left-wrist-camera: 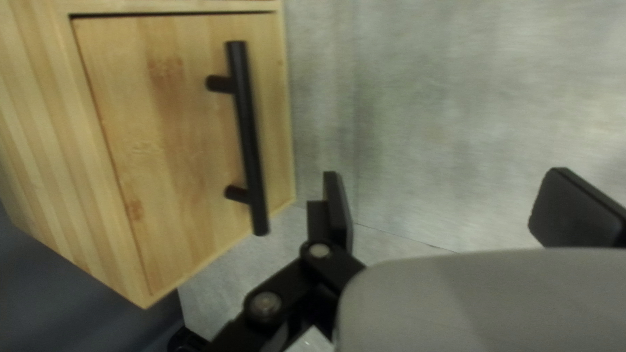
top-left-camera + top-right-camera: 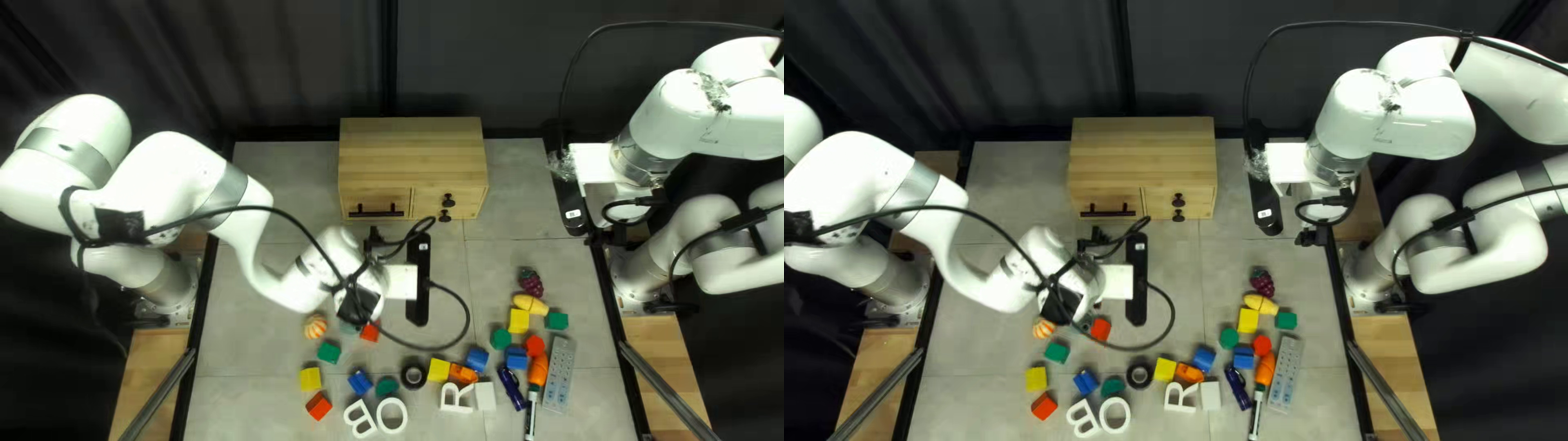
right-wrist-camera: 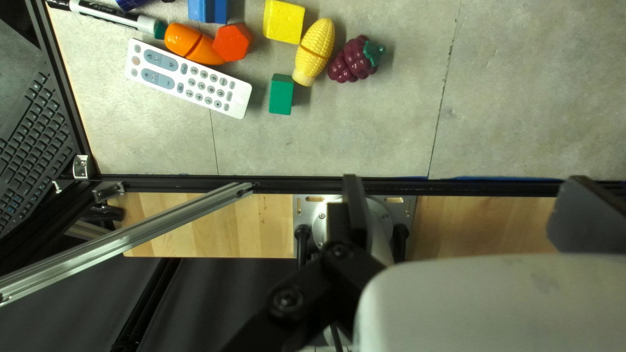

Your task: Open drawers and place objects into drawer and close

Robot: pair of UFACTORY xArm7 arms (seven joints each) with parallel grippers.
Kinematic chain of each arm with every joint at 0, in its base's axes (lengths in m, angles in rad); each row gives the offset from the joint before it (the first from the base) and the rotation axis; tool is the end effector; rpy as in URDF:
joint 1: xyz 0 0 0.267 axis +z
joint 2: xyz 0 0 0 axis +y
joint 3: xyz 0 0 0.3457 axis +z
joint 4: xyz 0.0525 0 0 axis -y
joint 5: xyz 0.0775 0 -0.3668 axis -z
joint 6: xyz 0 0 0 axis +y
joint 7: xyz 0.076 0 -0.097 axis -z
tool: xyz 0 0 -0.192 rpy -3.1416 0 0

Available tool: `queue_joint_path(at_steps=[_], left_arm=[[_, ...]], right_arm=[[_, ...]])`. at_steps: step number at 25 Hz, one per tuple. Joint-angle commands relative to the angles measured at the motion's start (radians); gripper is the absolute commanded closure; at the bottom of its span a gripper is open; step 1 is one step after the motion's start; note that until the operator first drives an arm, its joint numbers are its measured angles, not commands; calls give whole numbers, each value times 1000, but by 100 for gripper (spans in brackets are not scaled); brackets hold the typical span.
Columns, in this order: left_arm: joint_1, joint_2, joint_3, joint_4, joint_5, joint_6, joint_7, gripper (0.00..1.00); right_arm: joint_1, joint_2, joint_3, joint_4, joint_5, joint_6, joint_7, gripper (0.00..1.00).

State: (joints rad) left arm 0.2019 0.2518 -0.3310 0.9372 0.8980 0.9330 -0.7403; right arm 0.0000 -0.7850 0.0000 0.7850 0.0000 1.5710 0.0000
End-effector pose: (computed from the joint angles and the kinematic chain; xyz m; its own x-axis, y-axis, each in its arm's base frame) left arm 0.5010 0.0735 0.0947 0.9978 -0.0378 0.0548 -0.0006 -0.8281 -0.5606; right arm 0.2354 0.0000 0.3368 1.0000 0.0000 -0.0010 0.0000 -1.0000 0.0000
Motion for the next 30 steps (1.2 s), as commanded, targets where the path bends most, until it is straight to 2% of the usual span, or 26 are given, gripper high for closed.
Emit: queue_joint_path(at_steps=[1,11,19,30], left_arm=[[21,2,16,-6,3,-22,2,0],[21,4,18,-8,7,-32,-16,0],[18,66,34,47,32,-26,-44,0],[16,83,38,71,14,9,-48,0]], right_arm=[[0,0,0,0,0,0,0,0],[0,0,0,0,0,0,0,0],[0,0,0,0,0,0,0,0],[0,0,0,0,0,0,0,0]])
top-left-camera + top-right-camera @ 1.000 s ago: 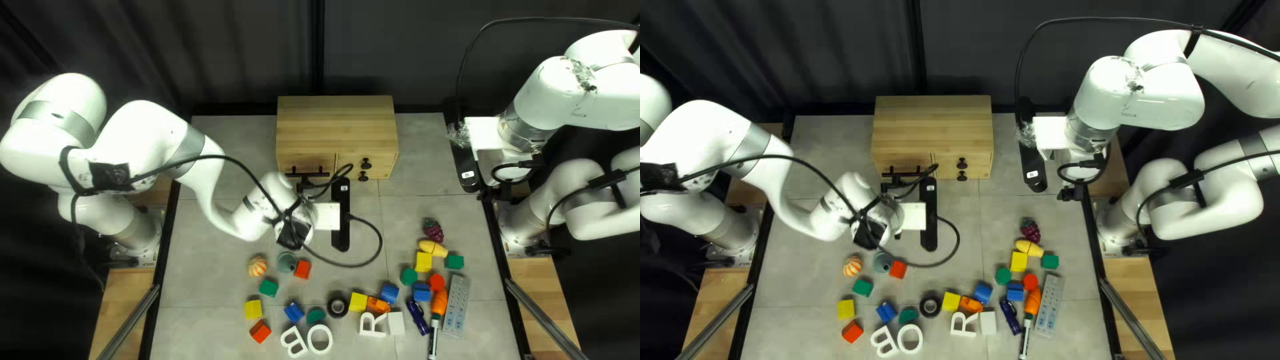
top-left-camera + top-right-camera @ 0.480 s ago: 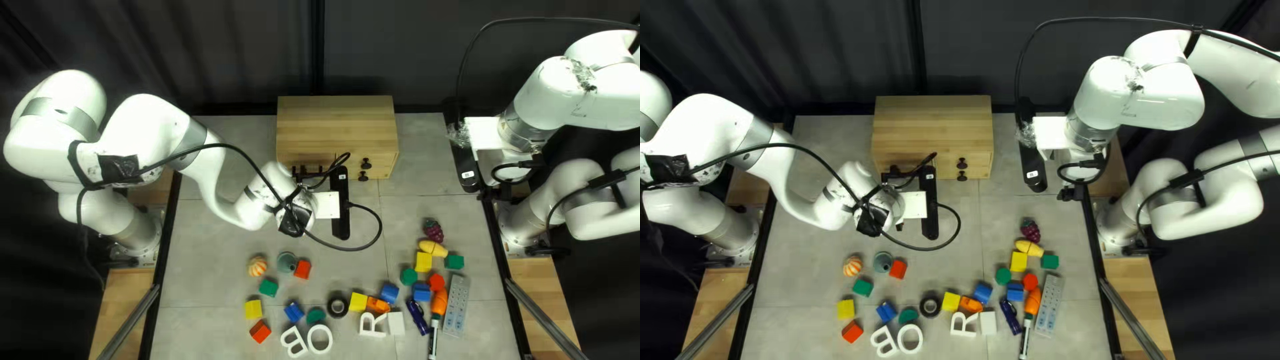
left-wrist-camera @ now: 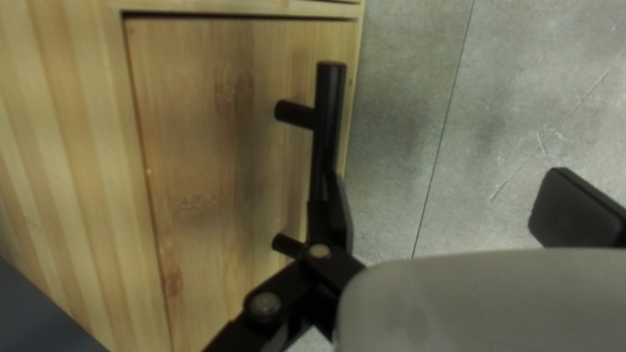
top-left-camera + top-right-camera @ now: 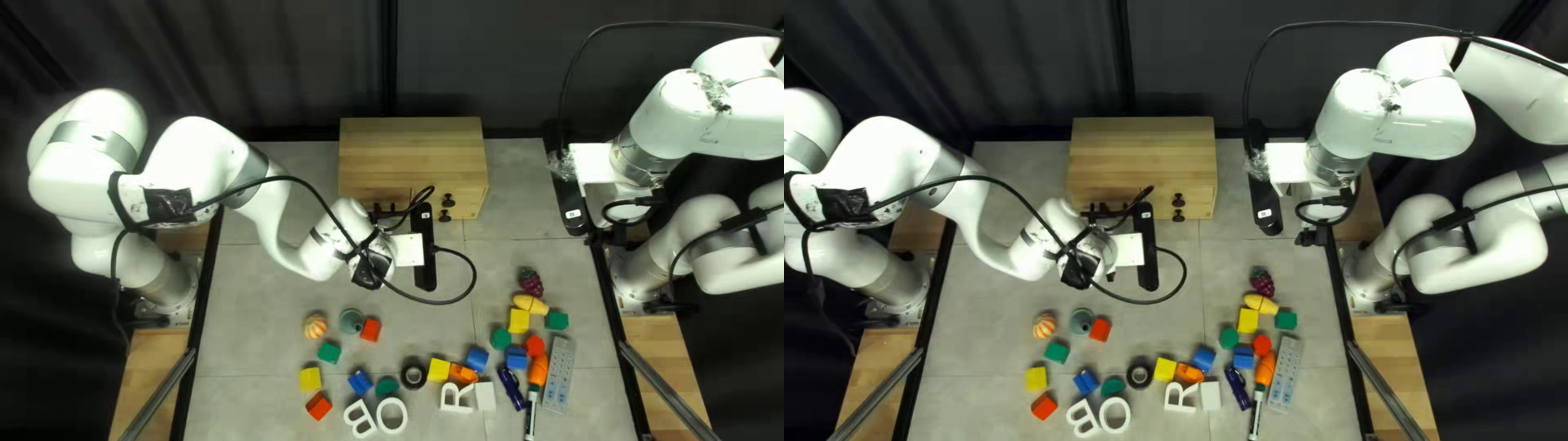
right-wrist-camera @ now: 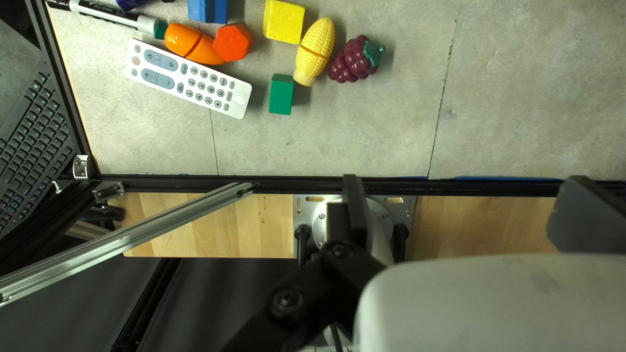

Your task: Open drawers and place objects into drawer and close

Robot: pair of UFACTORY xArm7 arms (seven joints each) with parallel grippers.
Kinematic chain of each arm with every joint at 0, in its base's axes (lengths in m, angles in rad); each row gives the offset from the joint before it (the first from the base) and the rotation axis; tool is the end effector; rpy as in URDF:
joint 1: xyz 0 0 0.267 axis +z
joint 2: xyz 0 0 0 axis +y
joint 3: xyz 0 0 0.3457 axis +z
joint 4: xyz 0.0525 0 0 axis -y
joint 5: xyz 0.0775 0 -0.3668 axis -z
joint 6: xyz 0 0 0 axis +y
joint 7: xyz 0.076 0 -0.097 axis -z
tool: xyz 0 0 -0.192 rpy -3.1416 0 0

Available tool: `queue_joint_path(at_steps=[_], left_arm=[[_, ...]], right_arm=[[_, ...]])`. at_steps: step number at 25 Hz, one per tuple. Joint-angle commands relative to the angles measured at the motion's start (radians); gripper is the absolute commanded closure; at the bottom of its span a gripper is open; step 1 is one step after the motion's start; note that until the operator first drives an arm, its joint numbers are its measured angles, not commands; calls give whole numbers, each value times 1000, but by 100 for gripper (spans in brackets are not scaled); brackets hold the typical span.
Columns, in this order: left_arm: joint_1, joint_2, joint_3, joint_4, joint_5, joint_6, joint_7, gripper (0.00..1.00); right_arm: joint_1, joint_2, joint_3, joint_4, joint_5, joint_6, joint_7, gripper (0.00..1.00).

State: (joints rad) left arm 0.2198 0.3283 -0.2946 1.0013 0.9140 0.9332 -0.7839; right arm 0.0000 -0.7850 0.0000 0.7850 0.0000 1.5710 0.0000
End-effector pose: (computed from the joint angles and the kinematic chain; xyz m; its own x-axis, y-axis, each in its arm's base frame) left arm 0.5157 0.1004 0.0790 0.9967 0.0445 0.0677 0.0747 -0.8270 -0.5572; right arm 0.2354 0.0000 0.3368 1.0000 0.0000 -0.0010 0.0000 -1.0000 0.0000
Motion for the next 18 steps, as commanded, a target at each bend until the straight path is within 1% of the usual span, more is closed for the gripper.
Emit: queue_joint_path(at_steps=[1,8,18], left_arm=[[-2,7,2,9,-2,10,-5,0],[7,4,12,6,5,15,-1,0],[20,21,27,-4,20,-10,-12,0]], right_arm=[[0,0,0,0,0,0,0,0],[0,0,0,0,0,0,0,0],[0,0,0,0,0,0,0,0]])
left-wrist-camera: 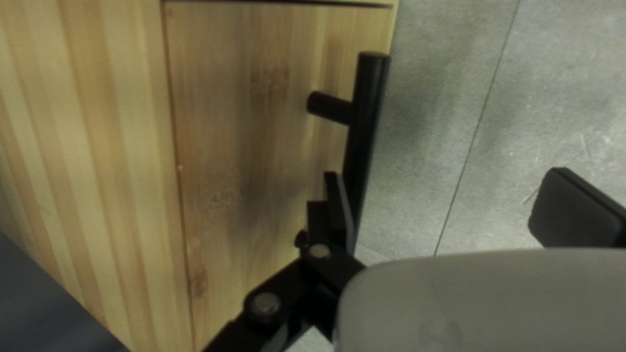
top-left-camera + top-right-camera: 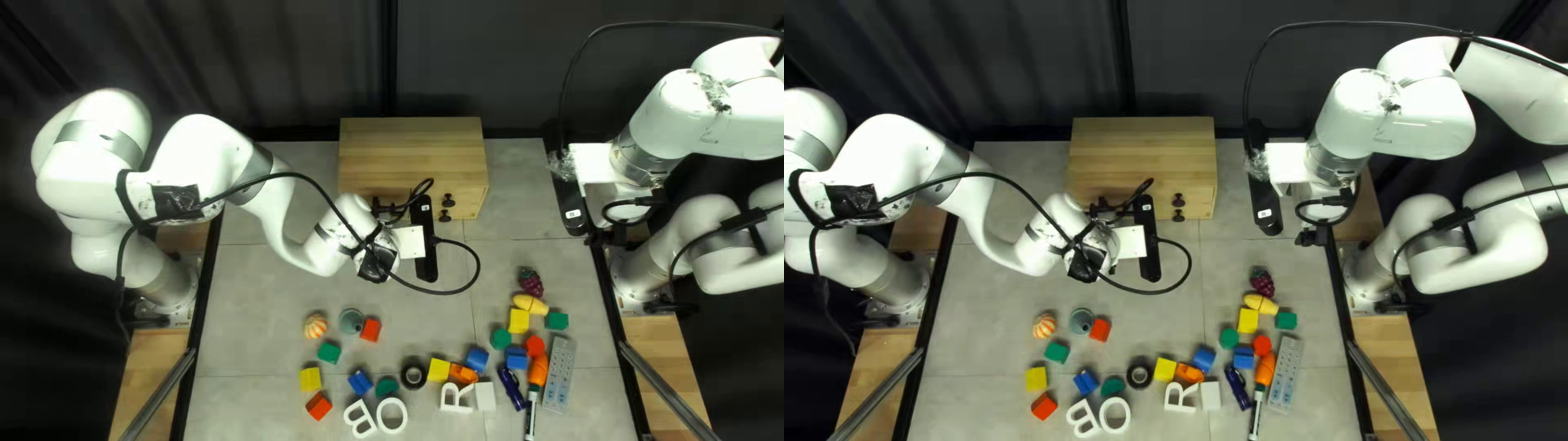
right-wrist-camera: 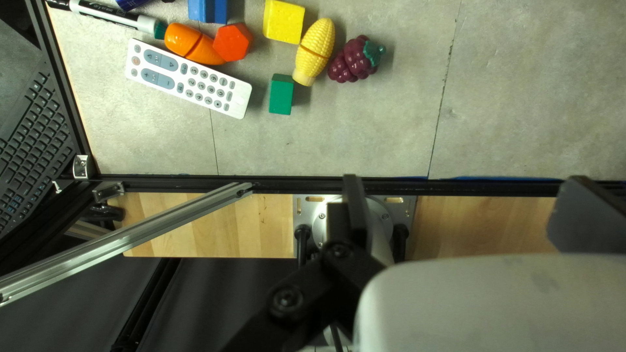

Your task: Open drawers and place objects into drawer and close

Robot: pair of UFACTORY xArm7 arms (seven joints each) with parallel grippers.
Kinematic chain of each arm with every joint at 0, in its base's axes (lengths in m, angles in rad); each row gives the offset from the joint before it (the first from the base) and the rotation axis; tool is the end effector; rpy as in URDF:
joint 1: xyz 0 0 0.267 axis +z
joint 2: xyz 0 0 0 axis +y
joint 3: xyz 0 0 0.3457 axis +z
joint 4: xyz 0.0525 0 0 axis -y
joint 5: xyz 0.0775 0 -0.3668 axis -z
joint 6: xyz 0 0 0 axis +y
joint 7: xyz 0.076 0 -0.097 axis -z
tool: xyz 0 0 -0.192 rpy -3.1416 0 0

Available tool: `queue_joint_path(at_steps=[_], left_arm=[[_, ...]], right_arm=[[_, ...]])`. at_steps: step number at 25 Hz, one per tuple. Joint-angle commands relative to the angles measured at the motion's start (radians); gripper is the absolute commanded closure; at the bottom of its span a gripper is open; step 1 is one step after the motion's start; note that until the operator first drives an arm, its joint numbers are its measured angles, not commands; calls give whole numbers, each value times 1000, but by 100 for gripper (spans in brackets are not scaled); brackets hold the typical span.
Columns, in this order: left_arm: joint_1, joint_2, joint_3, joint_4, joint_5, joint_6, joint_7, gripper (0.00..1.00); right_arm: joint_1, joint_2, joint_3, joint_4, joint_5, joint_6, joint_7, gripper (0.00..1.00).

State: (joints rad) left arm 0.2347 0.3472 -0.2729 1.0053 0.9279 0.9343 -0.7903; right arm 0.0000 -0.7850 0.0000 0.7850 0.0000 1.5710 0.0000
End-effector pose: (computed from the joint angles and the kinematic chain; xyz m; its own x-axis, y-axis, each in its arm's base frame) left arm 0.5114 0.1209 0.0716 0.9956 0.0743 0.0567 0.0934 -0.8177 -0.5680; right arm 0.2354 0.0000 0.3368 1.0000 0.0000 -0.0010 0.0000 -1.0000 0.0000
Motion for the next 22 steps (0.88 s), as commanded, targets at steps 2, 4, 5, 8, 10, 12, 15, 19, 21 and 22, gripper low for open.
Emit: queue_joint_path(at_steps=[2,4,5,8,10,12,15,19,21,22], left_arm=[[10,2,9,-14,11,-20,-11,0],[10,3,10,-13,12,-21,-13,0],[10,5,10,-9,11,-20,-11,0],[8,15,12,4,14,-15,-11,0],[6,21,12,11,16,-11,-11,0],[6,22,12,12,16,-10,-11,0],[3,28,11,19,14,-5,-11,0],[-1,28,4,22,0,-1,-9,0],[-3,21,-3,20,-13,4,-4,0],[-3,11,-8,14,-24,7,1,0]], right_arm=[[0,0,0,0,0,0,0,0],[0,0,0,0,0,0,0,0],[0,0,0,0,0,0,0,0],[0,0,0,0,0,0,0,0],[0,0,0,0,0,0,0,0],[0,0,0,0,0,0,0,0],[0,0,0,0,0,0,0,0],[0,0,0,0,0,0,0,0],[0,0,0,0,0,0,0,0],[0,0,0,0,0,0,0,0]])
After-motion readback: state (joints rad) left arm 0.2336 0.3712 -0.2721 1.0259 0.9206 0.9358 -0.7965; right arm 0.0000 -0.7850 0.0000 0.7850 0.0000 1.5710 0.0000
